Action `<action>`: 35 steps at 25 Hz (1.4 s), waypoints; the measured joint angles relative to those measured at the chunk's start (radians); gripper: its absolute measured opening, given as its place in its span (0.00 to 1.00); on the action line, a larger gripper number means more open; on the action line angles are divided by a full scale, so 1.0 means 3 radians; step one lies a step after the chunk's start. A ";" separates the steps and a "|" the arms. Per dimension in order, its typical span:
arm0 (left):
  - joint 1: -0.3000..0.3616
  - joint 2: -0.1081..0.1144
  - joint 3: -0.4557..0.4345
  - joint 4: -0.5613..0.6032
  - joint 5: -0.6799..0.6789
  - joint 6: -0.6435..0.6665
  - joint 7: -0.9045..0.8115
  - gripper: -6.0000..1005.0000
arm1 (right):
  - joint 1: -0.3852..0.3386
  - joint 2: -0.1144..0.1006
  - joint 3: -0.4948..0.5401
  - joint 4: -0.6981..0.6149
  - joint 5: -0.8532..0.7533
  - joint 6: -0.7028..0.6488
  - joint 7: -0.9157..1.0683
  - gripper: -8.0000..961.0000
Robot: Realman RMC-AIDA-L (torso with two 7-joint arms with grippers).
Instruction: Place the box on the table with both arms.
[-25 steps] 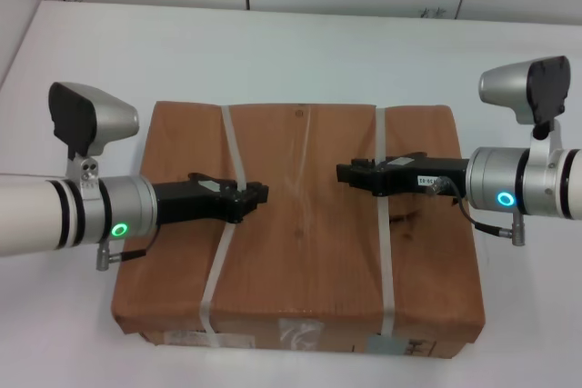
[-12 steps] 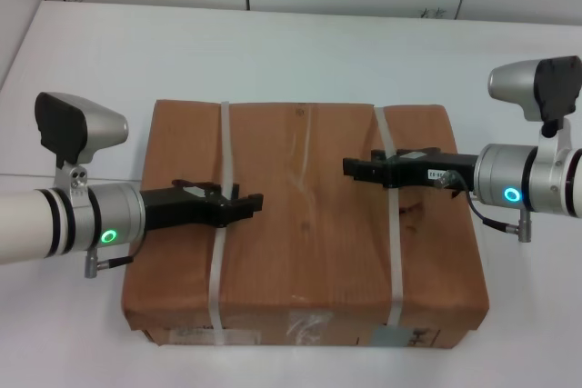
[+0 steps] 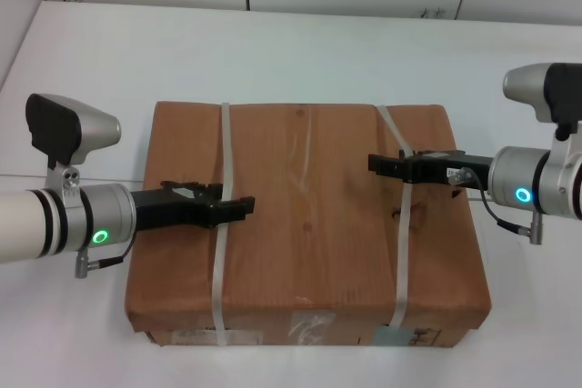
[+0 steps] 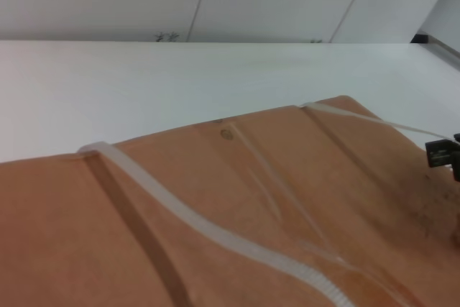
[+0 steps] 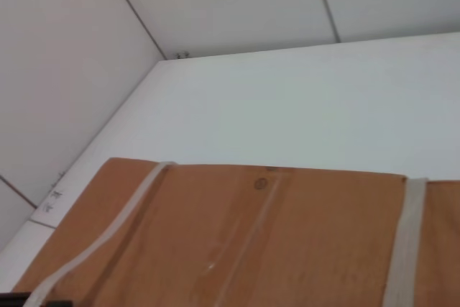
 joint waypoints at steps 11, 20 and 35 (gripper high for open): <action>0.0025 0.0058 0.0005 -0.0013 -0.0015 0.0190 -0.0042 0.66 | -0.0298 0.0000 0.0033 -0.0293 0.0069 -0.0117 0.0039 0.70; 0.0082 0.0086 -0.0001 -0.0345 -0.0140 0.0680 -0.0068 0.66 | -0.0672 -0.0013 0.0030 -0.0685 0.0364 -0.0549 -0.0002 0.70; 0.0272 0.0285 0.0009 -0.0681 -0.0406 0.3044 0.1162 0.66 | -0.0958 -0.0044 -0.0030 -0.0971 0.0583 -0.2283 -0.2154 0.70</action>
